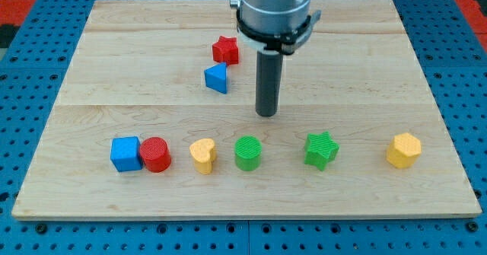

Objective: Push the blue triangle to the left of blue cube

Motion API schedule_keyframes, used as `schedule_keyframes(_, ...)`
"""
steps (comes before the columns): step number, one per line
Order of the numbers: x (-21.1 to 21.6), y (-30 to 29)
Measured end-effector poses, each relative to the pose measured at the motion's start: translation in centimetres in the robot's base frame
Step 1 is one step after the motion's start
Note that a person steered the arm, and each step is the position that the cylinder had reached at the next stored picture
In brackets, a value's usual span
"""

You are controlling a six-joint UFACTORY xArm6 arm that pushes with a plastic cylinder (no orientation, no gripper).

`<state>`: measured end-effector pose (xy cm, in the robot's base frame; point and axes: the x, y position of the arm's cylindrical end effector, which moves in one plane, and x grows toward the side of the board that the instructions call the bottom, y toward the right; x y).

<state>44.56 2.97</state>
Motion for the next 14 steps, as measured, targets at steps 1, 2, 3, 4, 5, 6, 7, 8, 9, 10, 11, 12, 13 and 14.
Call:
schedule_keyframes(1,-3.8,-0.7)
schedule_keyframes(2,-6.8,-3.2)
schedule_keyframes(3,-6.8,-8.6)
schedule_keyframes(4,-6.8,-12.3)
schedule_keyframes(5,-6.8,-15.6)
schedule_keyframes(6,-6.2,-17.1)
schedule_keyframes(7,-6.1,-16.6)
schedule_keyframes(8,-6.4,-14.0)
schedule_keyframes(9,-6.5,-10.8)
schedule_keyframes(10,-5.8,-11.5)
schedule_keyframes(11,-4.3,-13.7)
schedule_keyframes(12,-3.1,-15.7)
schedule_keyframes(13,-2.5,-19.1)
schedule_keyframes(14,-2.5,-22.2)
